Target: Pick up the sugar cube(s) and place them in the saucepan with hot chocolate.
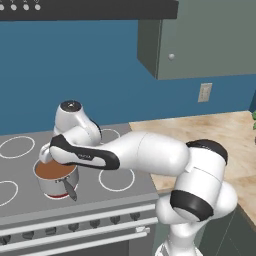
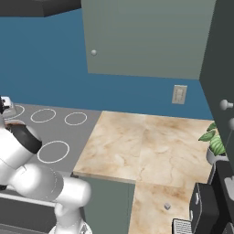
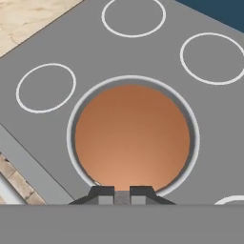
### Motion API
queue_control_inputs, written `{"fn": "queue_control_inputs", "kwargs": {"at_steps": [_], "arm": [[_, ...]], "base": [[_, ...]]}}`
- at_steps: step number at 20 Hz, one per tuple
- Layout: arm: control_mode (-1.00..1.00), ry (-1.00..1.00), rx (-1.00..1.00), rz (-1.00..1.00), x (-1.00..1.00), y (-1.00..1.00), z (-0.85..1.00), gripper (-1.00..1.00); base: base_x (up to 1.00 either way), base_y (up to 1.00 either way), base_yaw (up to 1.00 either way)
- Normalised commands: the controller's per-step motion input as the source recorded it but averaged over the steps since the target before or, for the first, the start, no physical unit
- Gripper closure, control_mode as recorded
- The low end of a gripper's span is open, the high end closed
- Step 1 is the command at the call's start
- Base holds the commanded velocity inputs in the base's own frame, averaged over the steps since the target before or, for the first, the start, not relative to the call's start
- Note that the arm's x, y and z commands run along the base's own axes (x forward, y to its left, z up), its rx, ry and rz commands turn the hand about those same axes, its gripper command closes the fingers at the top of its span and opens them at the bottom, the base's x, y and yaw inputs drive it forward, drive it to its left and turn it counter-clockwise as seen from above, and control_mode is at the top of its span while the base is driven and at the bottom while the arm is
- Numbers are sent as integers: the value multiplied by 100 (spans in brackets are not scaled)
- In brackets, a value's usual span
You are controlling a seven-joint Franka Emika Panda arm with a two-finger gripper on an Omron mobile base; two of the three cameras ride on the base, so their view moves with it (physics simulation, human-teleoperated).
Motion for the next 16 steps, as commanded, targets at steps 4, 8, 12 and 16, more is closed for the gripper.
{"fn": "queue_control_inputs", "kwargs": {"at_steps": [4, 8, 12, 16], "arm": [[-100, 0, 0, 0, 0, 0, 0, 100], [-100, 0, 0, 0, 0, 0, 0, 100], [-100, 0, 0, 0, 0, 0, 0, -100], [-100, 0, 0, 0, 0, 0, 0, -100]], "base": [[0, 0, 0], [0, 0, 0], [0, 0, 0], [0, 0, 0]]}}
